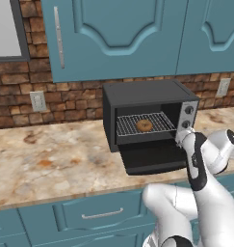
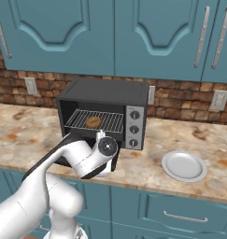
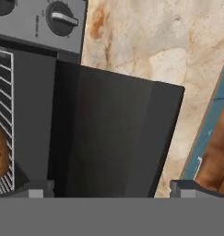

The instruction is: Pick up the bagel from the plate, place it on the toaster oven rack, close the door, and set the timer.

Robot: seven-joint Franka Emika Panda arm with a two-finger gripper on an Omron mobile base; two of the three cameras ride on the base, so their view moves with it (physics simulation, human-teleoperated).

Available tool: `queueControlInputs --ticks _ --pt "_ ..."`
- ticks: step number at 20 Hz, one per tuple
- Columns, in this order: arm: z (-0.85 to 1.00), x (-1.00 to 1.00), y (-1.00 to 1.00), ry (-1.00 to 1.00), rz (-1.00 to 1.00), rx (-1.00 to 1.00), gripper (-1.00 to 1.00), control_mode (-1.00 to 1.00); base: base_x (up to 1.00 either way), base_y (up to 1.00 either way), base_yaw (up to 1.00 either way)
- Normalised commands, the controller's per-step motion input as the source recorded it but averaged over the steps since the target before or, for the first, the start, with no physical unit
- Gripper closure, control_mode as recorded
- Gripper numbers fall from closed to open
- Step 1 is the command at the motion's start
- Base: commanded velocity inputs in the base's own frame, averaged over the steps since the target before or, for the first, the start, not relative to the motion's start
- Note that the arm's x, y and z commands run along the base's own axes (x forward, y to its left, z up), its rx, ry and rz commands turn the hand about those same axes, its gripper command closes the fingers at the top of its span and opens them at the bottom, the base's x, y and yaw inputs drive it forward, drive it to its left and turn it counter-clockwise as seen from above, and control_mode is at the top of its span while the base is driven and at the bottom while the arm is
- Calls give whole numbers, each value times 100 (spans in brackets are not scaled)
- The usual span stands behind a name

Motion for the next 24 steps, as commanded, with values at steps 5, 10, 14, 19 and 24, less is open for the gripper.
queueControlInputs --ticks 5,10,14,19,24 --pt "-10 -36 -16 11 -1 0 -100 -100 0 0 0" --pt "-21 10 -8 0 3 0 -100 -100 0 0 0" --pt "-21 27 -33 0 12 0 -100 -100 0 0 0" --pt "-17 20 -38 0 11 0 -100 -100 0 0 0" --pt "-13 27 -5 0 10 0 -100 -100 0 0 0"
